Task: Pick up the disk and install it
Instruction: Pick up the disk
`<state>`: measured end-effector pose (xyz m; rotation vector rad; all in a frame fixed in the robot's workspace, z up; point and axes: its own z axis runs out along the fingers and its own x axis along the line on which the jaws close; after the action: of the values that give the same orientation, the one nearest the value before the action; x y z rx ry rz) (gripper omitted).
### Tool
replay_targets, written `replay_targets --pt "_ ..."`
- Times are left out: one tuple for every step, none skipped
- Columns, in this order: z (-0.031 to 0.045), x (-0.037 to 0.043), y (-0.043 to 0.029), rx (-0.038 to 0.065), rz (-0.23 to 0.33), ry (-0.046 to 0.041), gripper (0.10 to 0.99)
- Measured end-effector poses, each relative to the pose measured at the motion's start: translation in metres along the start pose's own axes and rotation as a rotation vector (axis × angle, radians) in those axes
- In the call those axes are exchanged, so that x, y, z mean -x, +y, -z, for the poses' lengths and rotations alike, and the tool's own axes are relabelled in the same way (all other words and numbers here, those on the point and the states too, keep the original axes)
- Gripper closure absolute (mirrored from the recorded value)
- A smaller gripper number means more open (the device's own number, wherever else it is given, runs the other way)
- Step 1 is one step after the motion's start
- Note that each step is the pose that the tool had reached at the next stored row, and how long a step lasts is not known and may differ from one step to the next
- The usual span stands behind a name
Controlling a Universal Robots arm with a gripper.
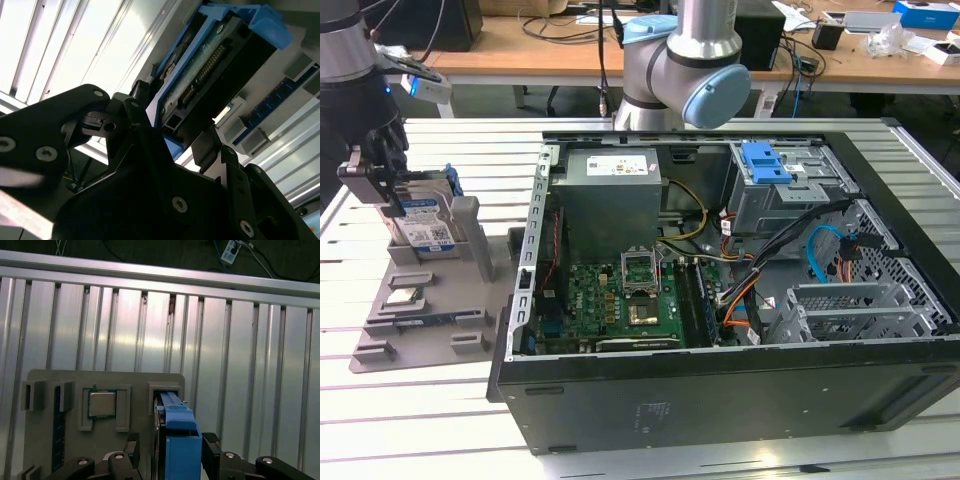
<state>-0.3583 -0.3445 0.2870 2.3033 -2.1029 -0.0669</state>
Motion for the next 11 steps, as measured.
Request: replay_targets --pt "-0.0002 0.0000 0.0000 0.000 0.000 0.0001 0.486" --pt "-0.0003 0.0000 0.0000 0.000 0.000 0.0001 0.486" --pt "-0.0004 0.0000 0.0000 0.000 0.000 0.0001 0.486" --pt "-0.0005 0.0000 0.0000 0.000 0.000 0.0001 0.486" --pt "-0.0006 0.0000 0.0000 0.000 0.000 0.0001 0.486" --pt "-0.0007 0.0000 0.0000 0.000 0.000 0.0001 0.486" --pt "-0.0008 0.0000 0.0000 0.000 0.000 0.0001 0.486" --pt "-0.0009 0.0000 0.0000 0.000 0.000 0.0001 0.486" --pt "-0.0010 0.0000 0.0000 0.000 0.000 0.0000 0.486" --pt "-0.0011 0.0000 0.0000 0.000 0.000 0.0001 0.486" --pt "-0.0012 0.0000 -0.0001 0.000 0.000 0.0001 0.486"
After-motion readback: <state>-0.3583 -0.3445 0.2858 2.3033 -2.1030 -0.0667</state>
